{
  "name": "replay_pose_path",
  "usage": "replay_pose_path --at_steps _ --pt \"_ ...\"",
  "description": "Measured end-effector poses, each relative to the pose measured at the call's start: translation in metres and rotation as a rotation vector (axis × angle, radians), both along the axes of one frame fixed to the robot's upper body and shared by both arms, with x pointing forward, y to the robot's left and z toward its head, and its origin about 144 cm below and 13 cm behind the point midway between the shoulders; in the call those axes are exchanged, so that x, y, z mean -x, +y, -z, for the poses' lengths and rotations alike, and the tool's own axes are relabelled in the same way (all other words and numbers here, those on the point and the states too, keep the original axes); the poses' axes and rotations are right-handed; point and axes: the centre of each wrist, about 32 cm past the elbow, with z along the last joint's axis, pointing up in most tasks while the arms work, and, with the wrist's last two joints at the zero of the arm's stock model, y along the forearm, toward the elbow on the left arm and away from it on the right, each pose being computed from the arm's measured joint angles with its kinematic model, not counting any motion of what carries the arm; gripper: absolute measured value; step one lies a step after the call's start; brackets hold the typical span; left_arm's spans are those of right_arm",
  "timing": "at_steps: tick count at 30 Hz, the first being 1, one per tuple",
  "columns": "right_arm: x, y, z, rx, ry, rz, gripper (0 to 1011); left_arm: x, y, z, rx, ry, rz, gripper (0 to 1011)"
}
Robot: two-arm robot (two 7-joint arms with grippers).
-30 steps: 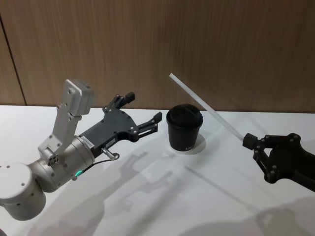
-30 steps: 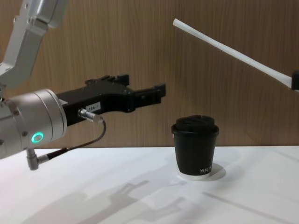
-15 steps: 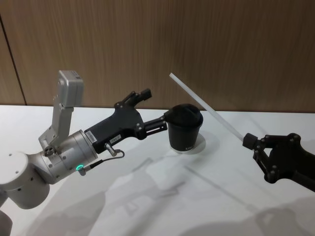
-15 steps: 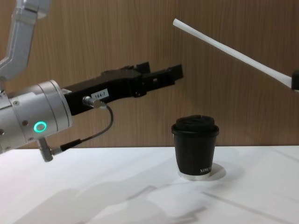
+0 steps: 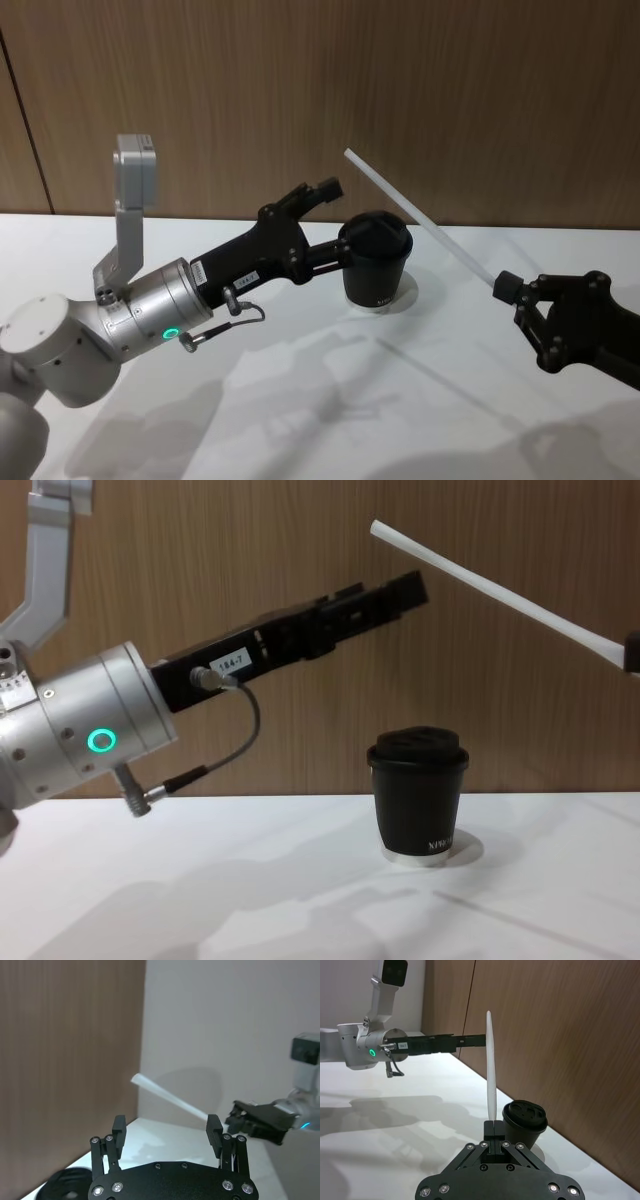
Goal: Pick up the straw with one hand, pass it to the other hand, and insert it into the cup.
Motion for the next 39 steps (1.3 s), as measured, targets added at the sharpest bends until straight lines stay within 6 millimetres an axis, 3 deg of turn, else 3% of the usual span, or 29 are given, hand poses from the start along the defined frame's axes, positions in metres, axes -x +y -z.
replay_pose_path --at_steps 14,39 --pt "0.0 0.0 0.0 0.0 0.0 0.0 0 -0.015 -0.013 0.006 0.095 -0.011 0.103 1003" --pt "0.0 0.0 0.0 0.0 0.0 0.0 0 -0.025 -0.032 0.015 0.174 0.008 0.117 1003"
